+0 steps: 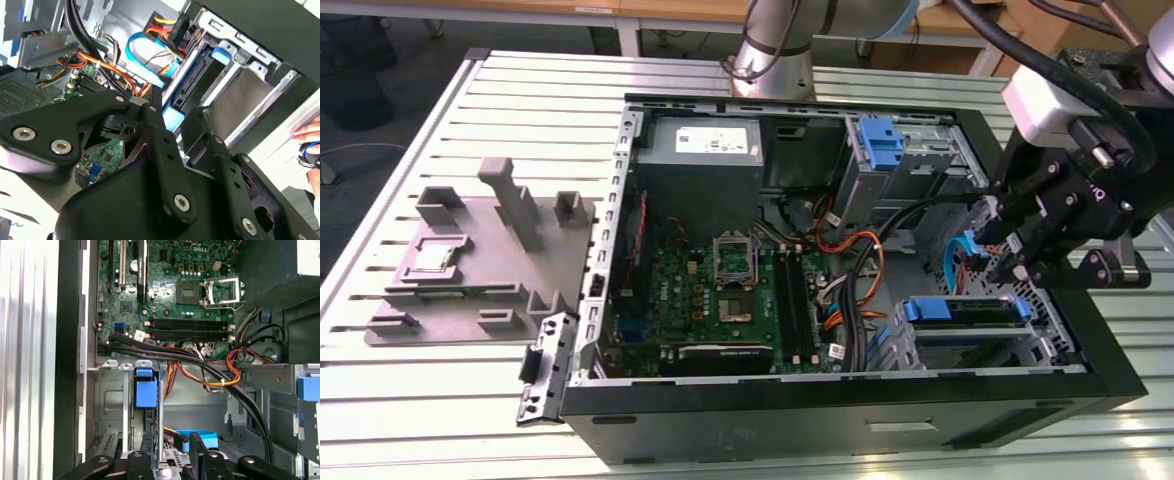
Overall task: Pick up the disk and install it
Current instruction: 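Insert the first disk wire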
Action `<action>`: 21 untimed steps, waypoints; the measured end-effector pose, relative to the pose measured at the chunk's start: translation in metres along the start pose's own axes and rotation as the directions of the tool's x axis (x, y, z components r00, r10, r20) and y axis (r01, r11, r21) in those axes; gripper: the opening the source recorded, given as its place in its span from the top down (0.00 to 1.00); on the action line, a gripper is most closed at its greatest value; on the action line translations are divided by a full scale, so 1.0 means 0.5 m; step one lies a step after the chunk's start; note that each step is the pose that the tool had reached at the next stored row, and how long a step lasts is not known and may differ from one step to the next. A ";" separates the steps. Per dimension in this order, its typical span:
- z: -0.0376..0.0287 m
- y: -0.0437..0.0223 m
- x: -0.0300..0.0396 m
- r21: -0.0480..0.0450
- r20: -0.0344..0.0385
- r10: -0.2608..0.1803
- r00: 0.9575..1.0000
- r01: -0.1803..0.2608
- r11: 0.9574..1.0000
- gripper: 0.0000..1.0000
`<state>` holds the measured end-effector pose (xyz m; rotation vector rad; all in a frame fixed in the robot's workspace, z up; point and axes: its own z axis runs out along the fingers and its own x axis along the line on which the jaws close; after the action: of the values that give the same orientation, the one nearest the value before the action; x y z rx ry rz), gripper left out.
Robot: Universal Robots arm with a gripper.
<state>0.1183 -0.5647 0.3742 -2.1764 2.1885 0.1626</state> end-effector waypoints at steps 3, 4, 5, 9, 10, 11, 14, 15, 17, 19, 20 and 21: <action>0.006 -0.007 -0.002 0.000 0.000 0.000 1.000 0.000 1.000 0.58; 0.008 -0.009 -0.003 0.000 0.000 0.000 1.000 0.000 1.000 0.58; 0.010 -0.010 -0.004 0.000 0.000 0.000 1.000 0.000 1.000 0.58; 0.021 -0.011 -0.008 0.000 -0.001 0.001 1.000 -0.001 1.000 0.58; 0.024 -0.012 -0.010 0.000 -0.002 0.002 1.000 -0.002 1.000 0.58; 0.026 -0.012 -0.013 0.000 -0.003 0.002 1.000 -0.002 1.000 0.58; 0.030 -0.012 -0.017 0.000 -0.011 0.003 1.000 -0.003 1.000 0.58; 0.031 -0.012 -0.018 0.000 -0.012 0.003 1.000 -0.003 1.000 0.58; 0.033 -0.013 -0.019 0.001 -0.016 0.004 1.000 -0.004 1.000 0.58; 0.036 -0.013 -0.019 0.001 -0.018 0.006 1.000 -0.006 1.000 0.58; 0.038 -0.014 -0.019 0.001 -0.019 0.007 1.000 -0.007 1.000 0.58; 0.039 -0.014 -0.019 0.001 -0.020 0.008 1.000 -0.008 1.000 0.58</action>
<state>0.1245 -0.5529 0.3557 -2.1786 2.2076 0.1407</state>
